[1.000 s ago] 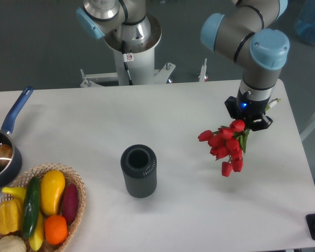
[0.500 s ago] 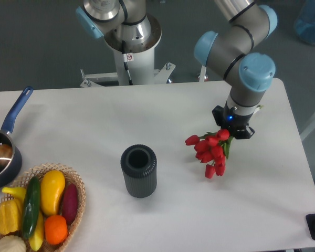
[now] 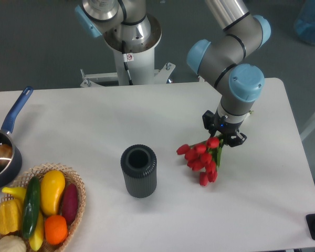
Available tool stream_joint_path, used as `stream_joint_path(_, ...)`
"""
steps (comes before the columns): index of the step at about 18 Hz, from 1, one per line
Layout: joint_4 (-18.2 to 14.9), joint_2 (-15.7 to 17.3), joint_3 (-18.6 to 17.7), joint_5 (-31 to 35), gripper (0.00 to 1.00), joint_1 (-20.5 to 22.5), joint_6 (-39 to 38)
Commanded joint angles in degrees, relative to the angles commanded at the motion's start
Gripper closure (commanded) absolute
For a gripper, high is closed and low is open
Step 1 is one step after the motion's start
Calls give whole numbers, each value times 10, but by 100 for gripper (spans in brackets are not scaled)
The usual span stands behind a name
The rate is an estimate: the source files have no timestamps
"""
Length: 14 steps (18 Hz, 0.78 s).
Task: Place the flowers on the table
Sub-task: 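Open the gripper to release the tulips onto the table and lift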
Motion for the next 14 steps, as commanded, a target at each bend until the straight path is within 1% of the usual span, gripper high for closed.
stream_joint_path(2, 3, 3, 3, 0, 0, 0, 1)
stream_joint_path(8, 2, 11, 32, 2, 0, 7, 5)
stream_joint_path(11, 4, 13, 40, 0, 0, 9, 49)
stream_joint_path(14, 10, 13, 40, -1, 0, 14, 62)
